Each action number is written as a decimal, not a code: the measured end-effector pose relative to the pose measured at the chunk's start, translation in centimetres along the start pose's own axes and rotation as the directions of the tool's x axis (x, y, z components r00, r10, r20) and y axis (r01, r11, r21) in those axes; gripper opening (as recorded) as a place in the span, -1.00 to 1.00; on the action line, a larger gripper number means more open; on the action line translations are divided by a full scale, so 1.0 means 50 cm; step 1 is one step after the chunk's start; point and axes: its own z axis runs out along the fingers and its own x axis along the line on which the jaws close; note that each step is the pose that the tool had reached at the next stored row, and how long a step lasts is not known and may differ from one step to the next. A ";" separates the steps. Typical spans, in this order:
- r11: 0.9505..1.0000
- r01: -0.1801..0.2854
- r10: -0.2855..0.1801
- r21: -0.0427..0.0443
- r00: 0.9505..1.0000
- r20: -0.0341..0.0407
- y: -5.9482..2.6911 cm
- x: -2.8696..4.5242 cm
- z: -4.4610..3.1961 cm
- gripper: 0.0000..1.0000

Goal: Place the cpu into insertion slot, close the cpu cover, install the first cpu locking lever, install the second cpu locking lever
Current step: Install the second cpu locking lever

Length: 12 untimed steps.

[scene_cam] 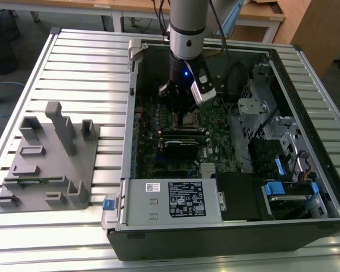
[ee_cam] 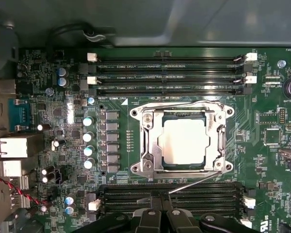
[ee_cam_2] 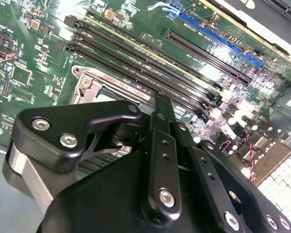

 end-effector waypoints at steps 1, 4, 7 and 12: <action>1.000 0.000 0.000 0.000 1.000 0.000 0.000 0.001 0.001 -0.79; 1.000 0.000 0.000 0.000 1.000 0.000 0.000 0.004 0.003 -0.79; 1.000 0.000 0.000 0.000 1.000 0.000 0.000 0.008 0.010 -0.79; 1.000 0.000 0.000 0.000 1.000 0.000 0.001 0.012 0.019 -0.79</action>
